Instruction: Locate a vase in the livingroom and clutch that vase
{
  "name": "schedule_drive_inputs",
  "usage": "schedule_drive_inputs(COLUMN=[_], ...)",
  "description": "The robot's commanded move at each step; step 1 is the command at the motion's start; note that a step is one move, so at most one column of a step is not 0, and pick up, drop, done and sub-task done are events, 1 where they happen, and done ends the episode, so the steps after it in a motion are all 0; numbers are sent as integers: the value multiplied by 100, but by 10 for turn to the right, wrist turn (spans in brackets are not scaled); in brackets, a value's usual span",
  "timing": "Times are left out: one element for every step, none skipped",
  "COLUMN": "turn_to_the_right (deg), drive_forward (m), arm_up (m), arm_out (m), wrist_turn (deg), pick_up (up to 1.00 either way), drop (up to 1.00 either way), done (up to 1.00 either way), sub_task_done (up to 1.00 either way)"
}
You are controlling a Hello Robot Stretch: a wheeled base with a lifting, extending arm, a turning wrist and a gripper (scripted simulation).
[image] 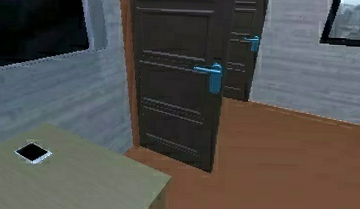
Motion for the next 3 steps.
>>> schedule_drive_inputs(turn_to_the_right=[0,-450,-450], drive_forward=[20,0,0], arm_up=[0,0,0], arm_out=[0,0,0], wrist_turn=[0,0,0], pick_up=[0,0,0], drop=[0,0,0], done=[0,0,0], sub_task_done=[0,0,0])
